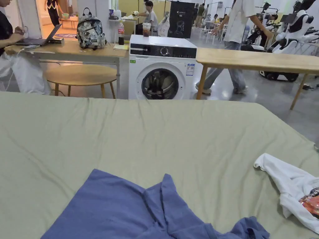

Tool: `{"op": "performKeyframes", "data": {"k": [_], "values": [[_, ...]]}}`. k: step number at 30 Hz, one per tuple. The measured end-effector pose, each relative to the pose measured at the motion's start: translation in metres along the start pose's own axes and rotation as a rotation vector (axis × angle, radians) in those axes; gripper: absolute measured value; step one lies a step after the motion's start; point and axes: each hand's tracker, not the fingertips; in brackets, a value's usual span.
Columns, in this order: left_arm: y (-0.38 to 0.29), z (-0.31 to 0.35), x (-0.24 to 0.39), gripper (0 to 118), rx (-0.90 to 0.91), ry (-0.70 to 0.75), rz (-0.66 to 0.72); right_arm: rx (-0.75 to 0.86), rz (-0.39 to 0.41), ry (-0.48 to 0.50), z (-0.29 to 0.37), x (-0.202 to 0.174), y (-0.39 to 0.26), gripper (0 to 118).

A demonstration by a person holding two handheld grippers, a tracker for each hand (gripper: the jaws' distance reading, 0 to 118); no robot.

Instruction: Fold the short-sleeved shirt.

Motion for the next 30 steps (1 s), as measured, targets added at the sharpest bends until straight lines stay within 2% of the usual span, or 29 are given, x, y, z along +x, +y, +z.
{"op": "performKeyframes", "data": {"k": [1, 2, 3, 4, 5, 7, 9, 10, 13, 16, 17, 18, 19, 20, 21, 25, 30], "values": [[0.000, 0.000, 0.002, 0, 0.024, -0.002, -0.042, 0.006, 0.043, -0.043, 0.002, -0.002, -0.001, 31], [0.002, -0.001, 0.004, 5, 0.028, 0.016, -0.075, 0.015, 0.088, -0.091, 0.004, -0.003, -0.003, 50], [0.004, -0.001, 0.007, 23, 0.015, 0.039, -0.107, 0.029, 0.120, -0.122, 0.009, -0.002, -0.005, 63], [0.004, 0.001, 0.010, 53, 0.039, 0.070, -0.144, 0.059, 0.135, -0.122, 0.016, 0.000, -0.008, 64], [0.005, 0.005, 0.015, 59, 0.070, 0.104, -0.175, 0.066, 0.148, -0.109, 0.020, 0.001, -0.010, 64], [0.010, 0.016, 0.028, 59, 0.135, 0.116, -0.212, 0.087, 0.204, -0.106, 0.034, -0.006, -0.009, 64], [0.019, 0.027, 0.042, 59, 0.192, 0.107, -0.266, 0.163, 0.336, -0.109, 0.053, -0.024, -0.003, 64], [0.024, 0.034, 0.050, 59, 0.237, 0.104, -0.309, 0.206, 0.371, -0.087, 0.062, -0.035, 0.002, 64], [0.038, 0.054, 0.090, 59, 0.364, 0.118, -0.431, 0.295, 0.424, 0.035, 0.084, -0.066, 0.020, 64], [0.046, 0.071, 0.118, 59, 0.464, 0.047, -0.465, 0.349, 0.470, 0.135, 0.098, -0.098, 0.034, 63], [0.048, 0.074, 0.126, 59, 0.478, 0.025, -0.462, 0.360, 0.483, 0.164, 0.101, -0.104, 0.036, 60], [0.049, 0.076, 0.130, 57, 0.487, 0.016, -0.480, 0.364, 0.496, 0.186, 0.102, -0.112, 0.038, 51], [0.049, 0.077, 0.135, 40, 0.489, 0.008, -0.490, 0.363, 0.499, 0.204, 0.102, -0.117, 0.039, 25], [0.049, 0.077, 0.140, 15, 0.492, -0.009, -0.496, 0.360, 0.508, 0.218, 0.101, -0.122, 0.040, 5], [0.050, 0.078, 0.143, 0, 0.486, -0.037, -0.502, 0.350, 0.511, 0.217, 0.098, -0.125, 0.040, 0], [0.047, 0.075, 0.144, 0, 0.468, -0.069, -0.514, 0.317, 0.518, 0.261, 0.095, -0.133, 0.035, 0], [0.045, 0.073, 0.133, 0, 0.400, 0.015, -0.468, 0.319, 0.502, 0.252, 0.097, -0.134, 0.034, 0]]}}
